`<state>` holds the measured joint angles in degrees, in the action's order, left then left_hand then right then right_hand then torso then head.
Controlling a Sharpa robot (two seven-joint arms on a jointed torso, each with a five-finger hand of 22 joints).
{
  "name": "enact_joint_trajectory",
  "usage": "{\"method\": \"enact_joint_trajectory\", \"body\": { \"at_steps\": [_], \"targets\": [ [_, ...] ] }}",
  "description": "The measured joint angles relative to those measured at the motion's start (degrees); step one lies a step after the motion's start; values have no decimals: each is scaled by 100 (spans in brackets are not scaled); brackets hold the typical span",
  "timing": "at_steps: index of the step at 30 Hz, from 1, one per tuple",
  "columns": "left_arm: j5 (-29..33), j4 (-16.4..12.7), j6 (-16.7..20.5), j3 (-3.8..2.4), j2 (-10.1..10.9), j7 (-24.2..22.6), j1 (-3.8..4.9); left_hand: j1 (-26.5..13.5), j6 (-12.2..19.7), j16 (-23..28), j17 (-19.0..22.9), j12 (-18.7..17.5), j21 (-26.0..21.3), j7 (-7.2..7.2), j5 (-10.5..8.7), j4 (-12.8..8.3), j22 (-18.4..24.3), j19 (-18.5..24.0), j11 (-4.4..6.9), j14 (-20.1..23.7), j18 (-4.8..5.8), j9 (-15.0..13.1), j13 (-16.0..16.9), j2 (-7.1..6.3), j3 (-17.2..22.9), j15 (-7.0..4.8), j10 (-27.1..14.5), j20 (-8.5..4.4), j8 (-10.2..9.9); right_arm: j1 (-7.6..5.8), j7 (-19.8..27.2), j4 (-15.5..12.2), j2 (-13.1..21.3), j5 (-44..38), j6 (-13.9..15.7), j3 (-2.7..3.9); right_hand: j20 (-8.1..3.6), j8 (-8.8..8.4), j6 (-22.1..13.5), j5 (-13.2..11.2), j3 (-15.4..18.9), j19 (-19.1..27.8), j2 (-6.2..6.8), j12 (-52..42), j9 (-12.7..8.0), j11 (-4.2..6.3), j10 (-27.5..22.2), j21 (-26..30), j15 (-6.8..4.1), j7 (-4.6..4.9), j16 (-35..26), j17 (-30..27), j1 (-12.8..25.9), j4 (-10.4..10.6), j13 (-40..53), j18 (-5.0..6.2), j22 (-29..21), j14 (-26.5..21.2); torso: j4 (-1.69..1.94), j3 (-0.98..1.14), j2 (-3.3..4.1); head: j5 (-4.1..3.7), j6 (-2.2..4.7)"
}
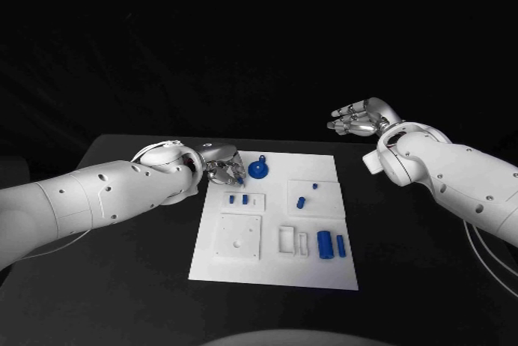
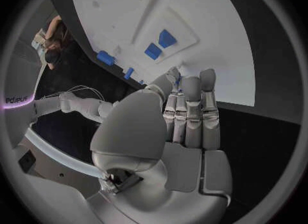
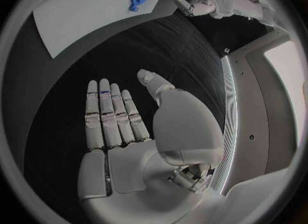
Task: Assemble the parts on the task board
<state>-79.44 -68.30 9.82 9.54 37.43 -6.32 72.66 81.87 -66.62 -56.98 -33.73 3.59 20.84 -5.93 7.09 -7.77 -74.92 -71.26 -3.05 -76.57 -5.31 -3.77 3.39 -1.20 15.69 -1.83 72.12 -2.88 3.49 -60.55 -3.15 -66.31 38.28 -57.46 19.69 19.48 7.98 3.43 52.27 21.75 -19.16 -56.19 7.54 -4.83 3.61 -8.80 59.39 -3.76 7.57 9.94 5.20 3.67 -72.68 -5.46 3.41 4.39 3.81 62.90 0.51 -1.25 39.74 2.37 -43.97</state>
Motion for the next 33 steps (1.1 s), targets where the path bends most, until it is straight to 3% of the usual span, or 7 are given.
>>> {"method": "enact_joint_trajectory", "body": {
  "at_steps": [12, 33],
  "targets": [
    [27, 102, 8, 2, -80, -5, -34, 0, 0, 0, 0, 0, 0, 0, -1, 16, 0, 0, -20, 0, 1, 3, -1, 0, 16, 0, -21, 0, 0, 0, -1, 2, -9, 0, -20, 0, 0, 0, 0, 0, 0, 0, 0, 0, 1, 0, 0, 0, 19, 0, 0, 1, 0, 0, 0, 0, 0, -19, -8, 8, -1, 9, -5],
    [25, 214, -31, 73, -181, 6, -66, 26, 20, 22, 4, 0, 23, -20, -2, 16, 0, 0, -20, 0, 2, 2, -1, -26, 16, 0, -21, 0, 0, 0, -3, 2, -10, 0, -29, 0, 0, 0, 0, 0, 16, -1, -23, 0, 1, 0, 0, 0, 19, 0, 0, 1, 22, -16, 0, 0, 0, -19, -1, 4, -2, 29, -17]
  ]
}}
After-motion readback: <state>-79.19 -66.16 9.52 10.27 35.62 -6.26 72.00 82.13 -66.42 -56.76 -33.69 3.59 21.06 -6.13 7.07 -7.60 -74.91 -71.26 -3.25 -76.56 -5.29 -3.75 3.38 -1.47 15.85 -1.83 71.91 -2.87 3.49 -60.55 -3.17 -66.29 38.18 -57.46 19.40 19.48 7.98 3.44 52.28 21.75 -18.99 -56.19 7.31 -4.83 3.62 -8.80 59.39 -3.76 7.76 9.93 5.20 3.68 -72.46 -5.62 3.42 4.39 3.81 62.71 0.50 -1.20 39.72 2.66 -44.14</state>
